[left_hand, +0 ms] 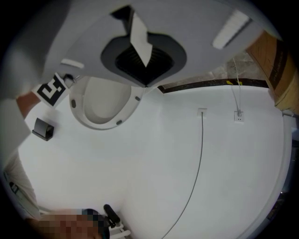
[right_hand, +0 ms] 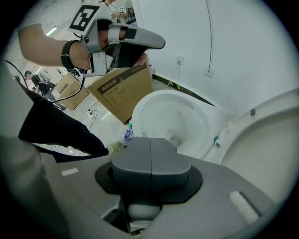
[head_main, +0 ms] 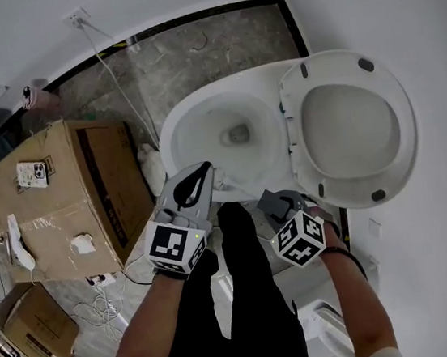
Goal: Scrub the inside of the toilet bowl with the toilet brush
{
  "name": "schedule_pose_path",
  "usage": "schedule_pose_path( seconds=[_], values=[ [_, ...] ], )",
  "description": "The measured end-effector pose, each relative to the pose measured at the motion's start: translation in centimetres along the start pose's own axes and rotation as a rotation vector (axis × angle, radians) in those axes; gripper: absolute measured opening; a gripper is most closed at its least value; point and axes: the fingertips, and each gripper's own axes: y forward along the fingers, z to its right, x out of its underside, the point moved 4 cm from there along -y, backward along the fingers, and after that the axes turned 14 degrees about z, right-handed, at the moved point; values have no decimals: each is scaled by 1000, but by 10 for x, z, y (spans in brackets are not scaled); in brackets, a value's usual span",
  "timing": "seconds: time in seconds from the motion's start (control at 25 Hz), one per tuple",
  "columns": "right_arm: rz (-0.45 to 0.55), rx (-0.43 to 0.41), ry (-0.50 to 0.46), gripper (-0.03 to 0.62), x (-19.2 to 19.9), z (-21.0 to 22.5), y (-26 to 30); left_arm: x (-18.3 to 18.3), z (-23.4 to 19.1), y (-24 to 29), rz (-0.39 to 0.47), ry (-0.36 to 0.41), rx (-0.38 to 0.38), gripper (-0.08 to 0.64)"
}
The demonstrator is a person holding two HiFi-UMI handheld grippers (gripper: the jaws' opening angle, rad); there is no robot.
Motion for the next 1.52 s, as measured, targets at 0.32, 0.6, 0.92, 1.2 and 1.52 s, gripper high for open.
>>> schedule_pose_path(
  seconds=[0.32, 0.6, 0.92, 1.2, 1.52],
  values=[
    [-109, 59, -95, 164, 13, 11, -21, 2, 10, 9, -5, -5, 17, 6],
    [-173, 134, -82, 166, 18, 20, -33, 2, 16, 13, -13, -2, 32, 6],
    [-216, 235, -83, 166, 22, 23, -38, 2, 19, 15, -15, 6, 47, 6],
    [-189, 357, 41, 166, 31, 31, -40, 3, 20, 14, -22, 12, 61, 6],
    [-66, 514, 339, 166, 51, 36, -41, 9, 30, 22, -45, 33, 108, 6]
  ],
)
